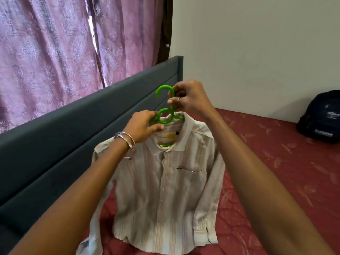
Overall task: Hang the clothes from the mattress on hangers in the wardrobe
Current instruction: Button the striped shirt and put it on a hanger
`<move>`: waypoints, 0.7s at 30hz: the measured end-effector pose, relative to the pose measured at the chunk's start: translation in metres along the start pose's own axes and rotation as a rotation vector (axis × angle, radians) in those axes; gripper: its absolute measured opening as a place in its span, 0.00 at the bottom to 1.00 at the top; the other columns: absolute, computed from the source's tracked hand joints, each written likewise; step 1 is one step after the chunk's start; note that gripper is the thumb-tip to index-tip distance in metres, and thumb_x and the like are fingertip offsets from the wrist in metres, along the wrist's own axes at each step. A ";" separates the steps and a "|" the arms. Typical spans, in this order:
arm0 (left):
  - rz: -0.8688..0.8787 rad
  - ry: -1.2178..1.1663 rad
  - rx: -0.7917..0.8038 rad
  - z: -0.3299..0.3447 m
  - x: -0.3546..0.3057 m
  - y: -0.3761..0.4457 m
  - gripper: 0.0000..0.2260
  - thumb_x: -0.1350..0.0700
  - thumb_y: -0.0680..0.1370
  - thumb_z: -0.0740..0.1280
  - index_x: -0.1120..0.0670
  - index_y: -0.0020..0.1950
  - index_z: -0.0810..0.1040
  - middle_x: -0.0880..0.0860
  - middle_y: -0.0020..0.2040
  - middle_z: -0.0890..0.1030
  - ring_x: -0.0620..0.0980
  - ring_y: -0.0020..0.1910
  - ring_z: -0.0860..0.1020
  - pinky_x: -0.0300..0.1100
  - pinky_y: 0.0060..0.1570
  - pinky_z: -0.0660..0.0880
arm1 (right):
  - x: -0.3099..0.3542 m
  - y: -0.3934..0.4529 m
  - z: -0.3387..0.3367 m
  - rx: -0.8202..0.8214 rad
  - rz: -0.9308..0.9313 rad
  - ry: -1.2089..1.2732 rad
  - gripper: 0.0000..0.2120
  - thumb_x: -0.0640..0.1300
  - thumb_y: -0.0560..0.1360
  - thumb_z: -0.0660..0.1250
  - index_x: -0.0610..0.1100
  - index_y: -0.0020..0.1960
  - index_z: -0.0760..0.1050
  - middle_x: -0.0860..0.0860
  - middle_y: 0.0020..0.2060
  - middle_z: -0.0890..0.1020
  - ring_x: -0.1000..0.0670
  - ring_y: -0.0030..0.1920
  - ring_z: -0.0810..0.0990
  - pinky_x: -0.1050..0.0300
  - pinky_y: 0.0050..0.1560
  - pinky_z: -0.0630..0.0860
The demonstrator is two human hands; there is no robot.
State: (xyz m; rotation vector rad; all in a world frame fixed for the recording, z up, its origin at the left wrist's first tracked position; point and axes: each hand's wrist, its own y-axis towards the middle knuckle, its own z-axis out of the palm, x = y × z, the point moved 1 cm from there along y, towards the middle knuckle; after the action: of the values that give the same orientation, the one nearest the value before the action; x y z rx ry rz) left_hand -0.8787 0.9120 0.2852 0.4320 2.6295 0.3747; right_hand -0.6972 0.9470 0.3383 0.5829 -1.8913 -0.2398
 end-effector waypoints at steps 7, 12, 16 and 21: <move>-0.100 -0.253 -0.396 0.001 0.003 0.011 0.12 0.49 0.68 0.75 0.49 0.51 0.85 0.50 0.47 0.85 0.50 0.47 0.82 0.47 0.48 0.78 | -0.024 -0.009 -0.045 0.087 -0.026 -0.244 0.32 0.39 0.63 0.80 0.40 0.64 0.73 0.43 0.56 0.81 0.45 0.56 0.81 0.53 0.57 0.78; -0.032 -0.206 -0.459 -0.027 0.016 0.006 0.15 0.39 0.68 0.68 0.41 0.52 0.81 0.44 0.44 0.83 0.47 0.42 0.81 0.47 0.43 0.78 | -0.109 -0.061 -0.065 0.065 0.248 -0.796 0.37 0.46 0.66 0.77 0.49 0.69 0.62 0.44 0.60 0.76 0.39 0.60 0.75 0.46 0.57 0.75; 0.018 0.039 -0.507 -0.038 0.012 0.000 0.17 0.39 0.72 0.64 0.45 0.57 0.78 0.50 0.46 0.83 0.54 0.42 0.80 0.45 0.38 0.73 | -0.099 -0.068 -0.069 0.000 0.048 -0.617 0.31 0.35 0.70 0.72 0.45 0.69 0.64 0.47 0.56 0.79 0.45 0.50 0.79 0.60 0.47 0.70; 0.007 0.167 -0.557 -0.050 0.020 -0.007 0.17 0.39 0.75 0.60 0.46 0.58 0.76 0.51 0.48 0.82 0.57 0.45 0.80 0.45 0.36 0.70 | -0.079 -0.059 -0.092 -0.117 -0.157 -0.539 0.16 0.33 0.66 0.76 0.41 0.53 0.80 0.49 0.43 0.83 0.47 0.43 0.82 0.61 0.40 0.74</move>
State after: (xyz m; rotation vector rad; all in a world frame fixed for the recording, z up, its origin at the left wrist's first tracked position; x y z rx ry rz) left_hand -0.9209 0.9037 0.3179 0.2288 2.5256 1.1465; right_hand -0.5734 0.9452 0.2848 0.6296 -2.3277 -0.6586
